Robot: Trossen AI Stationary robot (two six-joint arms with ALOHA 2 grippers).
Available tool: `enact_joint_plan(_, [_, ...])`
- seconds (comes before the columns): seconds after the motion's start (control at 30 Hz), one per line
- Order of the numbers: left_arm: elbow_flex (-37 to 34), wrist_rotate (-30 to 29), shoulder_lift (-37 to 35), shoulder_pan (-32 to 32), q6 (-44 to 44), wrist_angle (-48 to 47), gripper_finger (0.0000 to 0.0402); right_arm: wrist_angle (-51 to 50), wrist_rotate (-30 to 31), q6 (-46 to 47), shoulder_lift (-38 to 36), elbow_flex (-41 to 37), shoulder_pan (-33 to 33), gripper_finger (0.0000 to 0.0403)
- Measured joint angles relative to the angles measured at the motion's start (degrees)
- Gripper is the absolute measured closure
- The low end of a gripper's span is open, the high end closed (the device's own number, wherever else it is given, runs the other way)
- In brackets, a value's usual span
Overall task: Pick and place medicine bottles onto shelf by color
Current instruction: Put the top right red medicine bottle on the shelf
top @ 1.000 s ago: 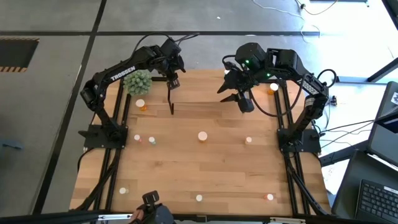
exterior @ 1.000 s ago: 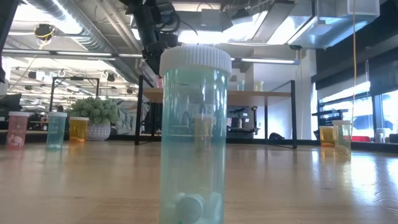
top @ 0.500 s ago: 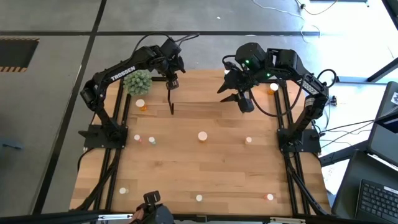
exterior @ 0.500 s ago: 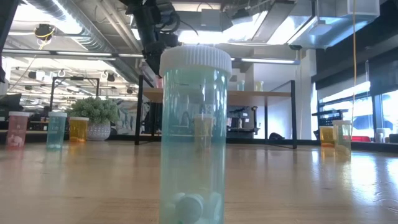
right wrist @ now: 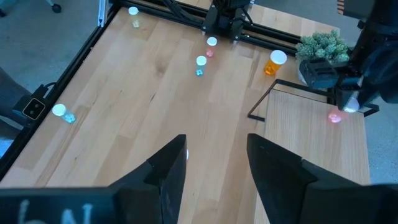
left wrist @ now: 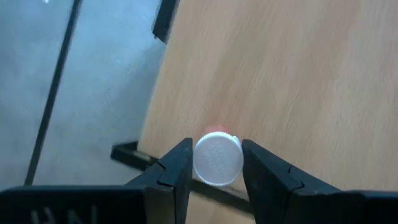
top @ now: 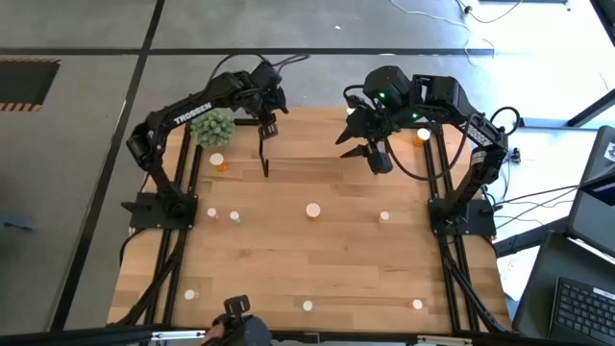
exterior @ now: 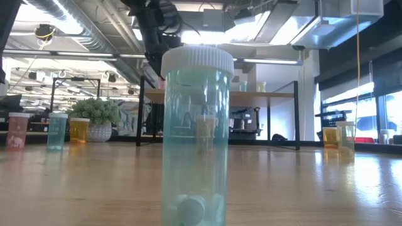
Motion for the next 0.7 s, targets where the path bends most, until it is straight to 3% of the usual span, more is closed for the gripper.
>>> enact_joint_plan(0.7, [-0.02, -2.48, 0.35, -2.01, 0.55, 2.09, 0.0283, -0.02, 0.0, 0.01, 0.0, 0.0, -0.01, 0.0231])
